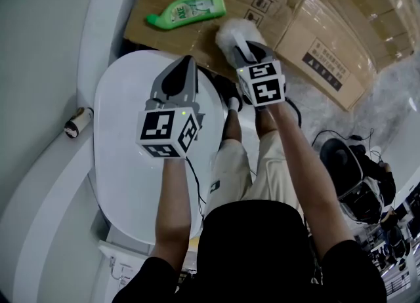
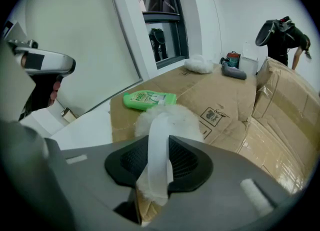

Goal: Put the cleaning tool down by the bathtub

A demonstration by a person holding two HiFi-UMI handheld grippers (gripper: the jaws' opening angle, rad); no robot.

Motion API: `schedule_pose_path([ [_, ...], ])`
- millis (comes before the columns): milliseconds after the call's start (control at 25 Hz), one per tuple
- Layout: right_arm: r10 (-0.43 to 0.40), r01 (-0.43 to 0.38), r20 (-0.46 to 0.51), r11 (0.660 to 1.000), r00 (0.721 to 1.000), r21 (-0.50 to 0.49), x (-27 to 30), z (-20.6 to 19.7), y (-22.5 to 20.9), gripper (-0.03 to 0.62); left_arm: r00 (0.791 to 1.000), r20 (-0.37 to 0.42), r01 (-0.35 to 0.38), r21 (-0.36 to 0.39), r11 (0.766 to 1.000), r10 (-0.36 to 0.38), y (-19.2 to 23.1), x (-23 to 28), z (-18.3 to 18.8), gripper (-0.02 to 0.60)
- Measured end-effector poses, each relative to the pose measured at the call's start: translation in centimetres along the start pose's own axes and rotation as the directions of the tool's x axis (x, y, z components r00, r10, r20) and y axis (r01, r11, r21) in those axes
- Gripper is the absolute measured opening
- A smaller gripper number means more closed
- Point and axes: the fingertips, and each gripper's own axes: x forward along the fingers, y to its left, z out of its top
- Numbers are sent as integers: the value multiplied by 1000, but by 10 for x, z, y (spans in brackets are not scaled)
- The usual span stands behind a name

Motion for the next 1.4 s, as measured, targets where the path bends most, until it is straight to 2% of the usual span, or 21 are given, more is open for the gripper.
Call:
schedule_pose_path([
  [1080,-37,36,-26,999,999,-19,6,-3,-9,98,1000,7,-20,-10,1000,20,6,-6,-5,-2],
  [1400,-46,45,-30,999,999,-29,-2,1,-11,99,1000,20,-19,-2,1000,19,3,-7,5,-2],
])
